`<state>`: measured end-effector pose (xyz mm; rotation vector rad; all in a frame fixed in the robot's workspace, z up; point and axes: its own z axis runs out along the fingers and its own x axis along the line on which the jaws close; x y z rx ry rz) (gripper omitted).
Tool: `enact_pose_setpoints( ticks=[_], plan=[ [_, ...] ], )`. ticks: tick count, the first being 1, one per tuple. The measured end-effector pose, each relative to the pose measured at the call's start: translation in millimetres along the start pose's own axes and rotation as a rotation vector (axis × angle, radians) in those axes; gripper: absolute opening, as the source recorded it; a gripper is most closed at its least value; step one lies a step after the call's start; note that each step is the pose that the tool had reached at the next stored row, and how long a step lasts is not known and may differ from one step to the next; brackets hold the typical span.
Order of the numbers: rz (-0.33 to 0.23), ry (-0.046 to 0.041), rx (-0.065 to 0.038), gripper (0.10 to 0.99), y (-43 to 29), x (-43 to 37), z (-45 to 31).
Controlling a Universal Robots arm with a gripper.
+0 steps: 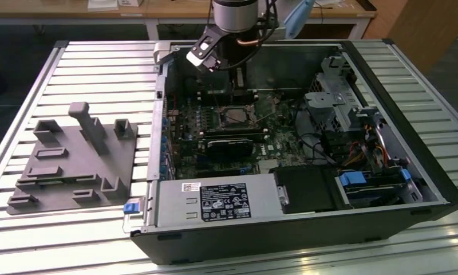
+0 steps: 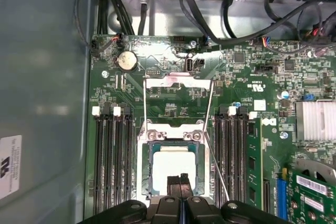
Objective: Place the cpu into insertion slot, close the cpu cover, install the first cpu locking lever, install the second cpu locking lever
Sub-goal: 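Place the cpu into insertion slot, then close the cpu cover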
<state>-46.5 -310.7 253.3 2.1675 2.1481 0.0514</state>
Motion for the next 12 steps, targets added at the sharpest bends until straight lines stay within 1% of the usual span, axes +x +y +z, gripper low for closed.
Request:
enact_pose_setpoints(
  ticks=[2, 12],
  plan=[
    [0.0, 0.0, 0.0, 0.106, 0.2, -0.1, -1.8],
    [0.0, -0.0002, 0.0, 0.106, 0.3, -0.2, -4.1]
  ],
)
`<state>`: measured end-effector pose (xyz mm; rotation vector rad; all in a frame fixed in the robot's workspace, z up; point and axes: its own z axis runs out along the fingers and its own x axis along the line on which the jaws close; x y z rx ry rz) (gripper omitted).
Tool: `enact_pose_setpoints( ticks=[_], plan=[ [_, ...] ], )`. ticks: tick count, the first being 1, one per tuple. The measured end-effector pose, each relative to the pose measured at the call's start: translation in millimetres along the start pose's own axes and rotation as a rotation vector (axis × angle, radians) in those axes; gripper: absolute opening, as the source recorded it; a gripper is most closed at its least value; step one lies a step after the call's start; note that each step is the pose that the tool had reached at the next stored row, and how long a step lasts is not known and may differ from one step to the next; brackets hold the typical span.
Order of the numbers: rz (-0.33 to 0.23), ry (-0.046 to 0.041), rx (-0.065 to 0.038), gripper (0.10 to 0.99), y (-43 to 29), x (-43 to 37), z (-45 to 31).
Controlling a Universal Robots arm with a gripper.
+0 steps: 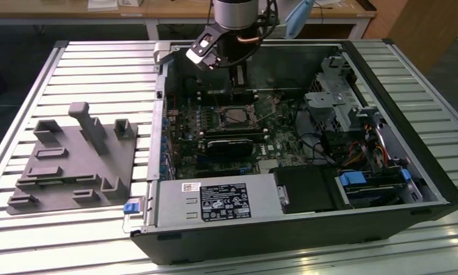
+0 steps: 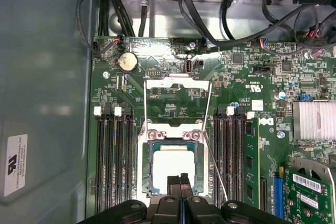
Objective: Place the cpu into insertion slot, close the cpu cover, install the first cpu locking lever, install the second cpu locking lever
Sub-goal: 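Close the cpu cover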
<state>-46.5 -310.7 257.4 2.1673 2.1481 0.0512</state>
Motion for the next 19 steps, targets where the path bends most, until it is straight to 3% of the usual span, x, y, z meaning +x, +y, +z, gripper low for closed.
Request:
enact_pose_setpoints(
  ticks=[9, 19],
  plan=[
    [0.0, 0.0001, 0.0, 0.106, 3.7, 0.0, -1.5],
    [0.0, 0.0002, 0.0, 0.106, 26.4, 0.2, 0.4]
  ],
)
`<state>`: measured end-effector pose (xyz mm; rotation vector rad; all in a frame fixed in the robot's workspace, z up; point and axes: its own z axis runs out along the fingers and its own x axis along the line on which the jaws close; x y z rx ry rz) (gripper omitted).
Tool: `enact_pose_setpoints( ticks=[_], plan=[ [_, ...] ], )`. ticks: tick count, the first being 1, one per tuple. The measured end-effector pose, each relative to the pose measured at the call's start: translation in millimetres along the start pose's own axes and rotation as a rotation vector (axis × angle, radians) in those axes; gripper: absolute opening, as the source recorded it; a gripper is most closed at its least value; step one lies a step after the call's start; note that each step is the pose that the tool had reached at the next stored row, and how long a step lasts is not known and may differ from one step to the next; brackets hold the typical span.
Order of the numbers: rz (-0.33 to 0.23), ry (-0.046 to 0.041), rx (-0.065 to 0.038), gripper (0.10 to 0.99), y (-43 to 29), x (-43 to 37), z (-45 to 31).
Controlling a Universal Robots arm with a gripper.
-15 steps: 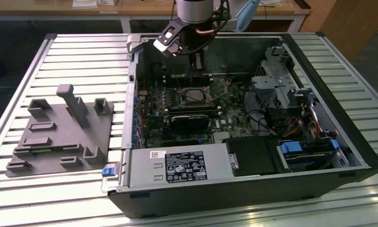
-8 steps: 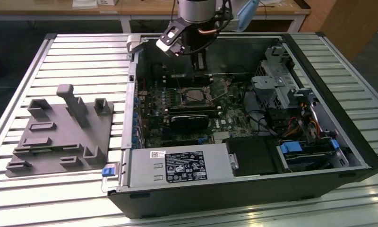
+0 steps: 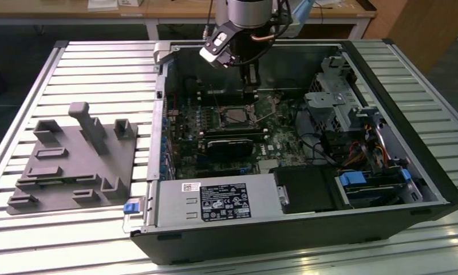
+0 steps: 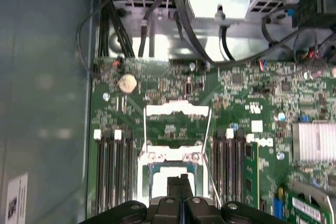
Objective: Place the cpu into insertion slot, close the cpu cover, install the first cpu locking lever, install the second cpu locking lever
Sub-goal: 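Close the cpu cover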
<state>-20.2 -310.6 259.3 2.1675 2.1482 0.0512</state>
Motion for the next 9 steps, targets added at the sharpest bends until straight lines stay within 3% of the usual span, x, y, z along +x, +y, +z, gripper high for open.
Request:
enact_pose_setpoints(
  ticks=[9],
  plan=[
    [0.0, -0.0002, 0.003, 0.106, 32.1, 0.4, 2.7]
  ],
)
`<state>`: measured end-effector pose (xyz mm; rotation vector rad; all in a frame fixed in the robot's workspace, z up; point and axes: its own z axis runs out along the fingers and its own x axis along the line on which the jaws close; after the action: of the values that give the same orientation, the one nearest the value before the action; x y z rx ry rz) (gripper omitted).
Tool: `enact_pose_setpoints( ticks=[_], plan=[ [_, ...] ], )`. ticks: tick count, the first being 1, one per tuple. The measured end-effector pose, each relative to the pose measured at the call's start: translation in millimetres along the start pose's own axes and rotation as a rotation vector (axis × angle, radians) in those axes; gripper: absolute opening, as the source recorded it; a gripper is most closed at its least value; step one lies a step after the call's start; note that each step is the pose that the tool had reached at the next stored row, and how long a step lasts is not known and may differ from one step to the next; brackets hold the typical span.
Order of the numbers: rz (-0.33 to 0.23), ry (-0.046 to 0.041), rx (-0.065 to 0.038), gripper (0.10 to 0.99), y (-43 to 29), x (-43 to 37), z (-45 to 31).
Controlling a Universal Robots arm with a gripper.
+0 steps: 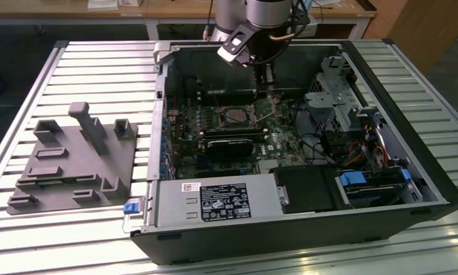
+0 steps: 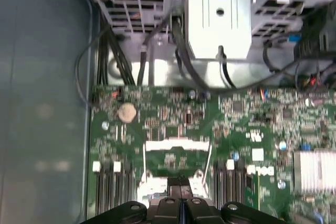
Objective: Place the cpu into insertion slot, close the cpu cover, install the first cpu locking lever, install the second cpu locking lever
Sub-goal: 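Close the cpu cover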
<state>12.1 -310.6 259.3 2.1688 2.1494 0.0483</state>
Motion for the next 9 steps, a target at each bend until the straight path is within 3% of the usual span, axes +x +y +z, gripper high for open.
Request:
enact_pose_setpoints(
  ticks=[9],
  plan=[
    [0.0, 0.0002, 0.003, 0.106, 30.8, 0.5, 2.7]
  ],
)
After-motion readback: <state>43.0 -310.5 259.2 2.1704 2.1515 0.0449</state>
